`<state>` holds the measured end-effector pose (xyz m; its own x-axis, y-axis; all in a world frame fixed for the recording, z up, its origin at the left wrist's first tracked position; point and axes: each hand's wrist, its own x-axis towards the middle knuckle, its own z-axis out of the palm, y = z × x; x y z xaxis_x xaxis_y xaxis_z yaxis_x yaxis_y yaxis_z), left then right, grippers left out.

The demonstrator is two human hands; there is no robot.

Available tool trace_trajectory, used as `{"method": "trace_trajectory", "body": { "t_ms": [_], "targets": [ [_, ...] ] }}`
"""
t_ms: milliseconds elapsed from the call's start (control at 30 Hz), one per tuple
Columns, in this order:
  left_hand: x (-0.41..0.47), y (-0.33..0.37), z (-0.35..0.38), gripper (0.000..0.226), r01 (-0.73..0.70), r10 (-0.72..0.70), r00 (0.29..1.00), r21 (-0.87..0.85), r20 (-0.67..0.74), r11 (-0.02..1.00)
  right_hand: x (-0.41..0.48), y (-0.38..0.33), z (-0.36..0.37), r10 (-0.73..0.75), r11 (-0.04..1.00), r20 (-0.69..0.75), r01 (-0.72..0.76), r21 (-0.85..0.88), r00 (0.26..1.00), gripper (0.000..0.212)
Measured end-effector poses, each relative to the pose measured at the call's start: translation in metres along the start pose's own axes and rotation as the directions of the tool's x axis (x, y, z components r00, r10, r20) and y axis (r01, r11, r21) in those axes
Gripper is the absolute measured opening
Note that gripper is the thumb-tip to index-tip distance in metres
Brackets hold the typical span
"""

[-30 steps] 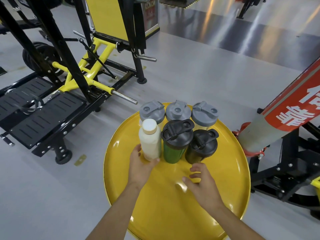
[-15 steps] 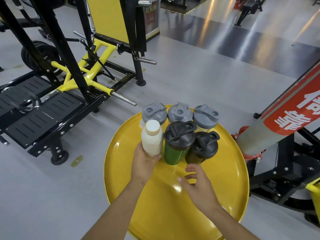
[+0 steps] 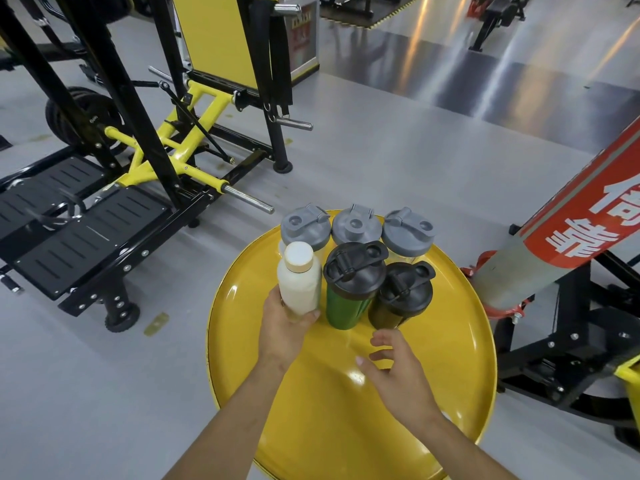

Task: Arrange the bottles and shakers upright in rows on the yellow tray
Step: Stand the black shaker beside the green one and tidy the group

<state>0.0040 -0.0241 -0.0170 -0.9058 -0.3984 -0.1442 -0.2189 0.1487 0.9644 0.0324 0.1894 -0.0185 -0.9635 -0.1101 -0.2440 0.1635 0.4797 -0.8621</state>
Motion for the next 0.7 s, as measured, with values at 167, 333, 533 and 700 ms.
{"method": "trace_trajectory", "body": {
  "t_ms": [167,333,533,700],
  "targets": [
    [-0.003,-0.003,-0.006,0.068,0.034,-0.036,0.999,0.059,0.037,0.998,-0.001,-0.005,-0.007,-0.037,0.999,0.005,0.037,-0.021,0.999,0.033],
    [-0.019,-0.012,-0.028,0.083,0.098,-0.097,0.995,0.149,-0.01,0.984,-0.005,-0.016,-0.023,-0.132,0.988,0.027,0.134,-0.077,0.991,0.027],
    [-0.039,-0.005,-0.045,0.064,0.058,-0.053,0.998,0.155,-0.036,0.986,-0.009,-0.036,-0.046,-0.233,0.964,0.027,0.234,-0.125,0.972,0.019],
    [-0.057,0.001,-0.037,0.054,0.067,-0.064,0.998,0.145,-0.029,0.987,0.005,-0.068,-0.081,-0.325,0.928,-0.068,0.304,-0.215,0.943,0.018]
  ]
}}
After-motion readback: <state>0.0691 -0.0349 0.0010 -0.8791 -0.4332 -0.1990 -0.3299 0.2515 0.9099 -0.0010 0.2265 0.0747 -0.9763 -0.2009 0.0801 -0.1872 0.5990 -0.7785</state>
